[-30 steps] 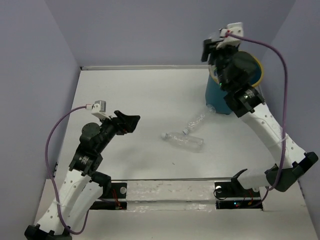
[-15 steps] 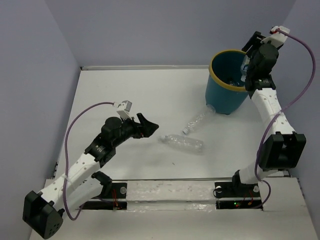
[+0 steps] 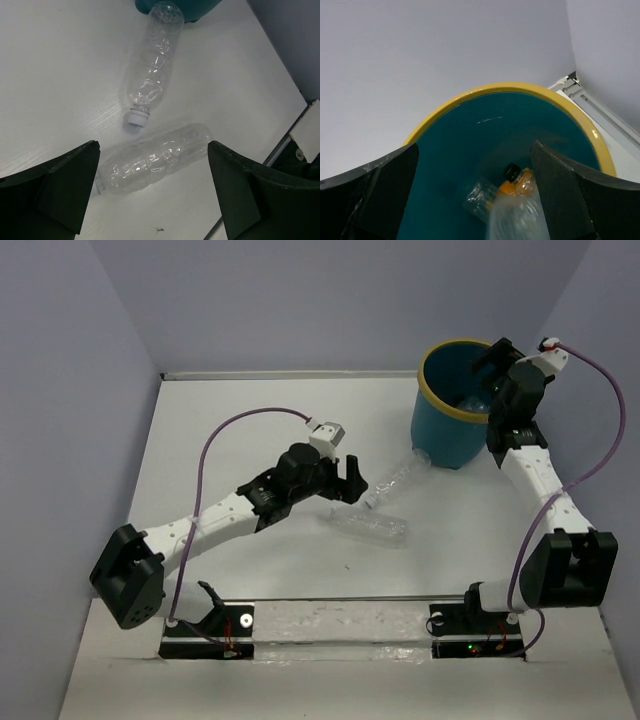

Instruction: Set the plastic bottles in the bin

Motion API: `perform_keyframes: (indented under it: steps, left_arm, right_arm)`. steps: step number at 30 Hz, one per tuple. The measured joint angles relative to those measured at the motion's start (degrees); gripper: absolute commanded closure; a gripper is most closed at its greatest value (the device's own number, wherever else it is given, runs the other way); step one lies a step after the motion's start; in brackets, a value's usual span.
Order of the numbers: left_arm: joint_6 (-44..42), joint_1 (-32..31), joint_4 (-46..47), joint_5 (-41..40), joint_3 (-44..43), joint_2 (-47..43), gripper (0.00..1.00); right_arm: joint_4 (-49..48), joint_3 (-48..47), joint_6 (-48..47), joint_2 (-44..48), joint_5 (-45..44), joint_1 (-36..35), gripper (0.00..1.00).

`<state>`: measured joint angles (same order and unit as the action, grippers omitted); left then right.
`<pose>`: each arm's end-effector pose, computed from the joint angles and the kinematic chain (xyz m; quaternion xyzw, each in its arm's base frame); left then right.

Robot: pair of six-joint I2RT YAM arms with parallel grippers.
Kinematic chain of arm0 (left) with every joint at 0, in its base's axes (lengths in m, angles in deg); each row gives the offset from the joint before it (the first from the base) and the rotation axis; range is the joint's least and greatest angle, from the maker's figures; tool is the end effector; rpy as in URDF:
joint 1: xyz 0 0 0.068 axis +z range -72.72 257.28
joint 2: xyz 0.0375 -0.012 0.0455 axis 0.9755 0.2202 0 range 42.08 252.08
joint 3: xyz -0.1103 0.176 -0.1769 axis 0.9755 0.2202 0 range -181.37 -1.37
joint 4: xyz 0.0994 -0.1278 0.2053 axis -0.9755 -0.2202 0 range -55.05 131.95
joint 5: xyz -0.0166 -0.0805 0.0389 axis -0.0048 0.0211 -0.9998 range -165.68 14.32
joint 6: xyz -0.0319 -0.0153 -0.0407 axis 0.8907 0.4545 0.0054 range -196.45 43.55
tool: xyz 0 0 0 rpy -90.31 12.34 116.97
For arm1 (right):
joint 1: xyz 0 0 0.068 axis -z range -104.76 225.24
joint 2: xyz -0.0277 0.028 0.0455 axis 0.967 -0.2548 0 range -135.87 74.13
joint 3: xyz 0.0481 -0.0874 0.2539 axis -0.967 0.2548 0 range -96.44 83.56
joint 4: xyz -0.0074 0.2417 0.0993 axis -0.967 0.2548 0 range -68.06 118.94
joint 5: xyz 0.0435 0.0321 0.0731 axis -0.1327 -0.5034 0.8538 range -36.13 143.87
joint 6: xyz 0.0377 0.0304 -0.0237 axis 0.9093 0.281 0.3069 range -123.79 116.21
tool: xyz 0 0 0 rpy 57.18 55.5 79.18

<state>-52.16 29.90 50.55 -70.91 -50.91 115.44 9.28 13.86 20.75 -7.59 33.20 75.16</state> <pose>0.1999 -0.2216 0.2937 0.1836 0.7727 -0.3821 0.4725 0.3413 -0.0121 0.3835 0.2712 0.6490 0.0259 0.7103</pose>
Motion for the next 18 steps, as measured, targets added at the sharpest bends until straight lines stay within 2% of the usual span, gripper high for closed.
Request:
perform_keyframes:
  steps: [5, 11, 13, 18]
  left_arm:
    - [-6.56, -1.42, 0.55, -2.01, -6.73, 9.9, 0.01]
    - [-14.43, -2.12, 0.92, -0.33, -16.63, 25.09, 0.01]
    - [-16.52, -2.32, 0.96, 1.57, -20.48, 30.91, 0.01]
    - [-18.53, -2.51, 0.09, 5.29, -26.25, 38.6, 0.01]
  right_arm:
    - [0.39, 3.54, 2.8, 8.44, 1.4, 0.0, 0.0]
    - [-3.43, 11.52, 10.12, 19.39, 12.66, 0.0, 0.0]
    - [-4.52, 15.06, 11.87, 21.27, 16.55, -0.02, 0.0]
    - [-4.85, 23.69, 14.88, 23.58, 24.09, -0.66, 0.0]
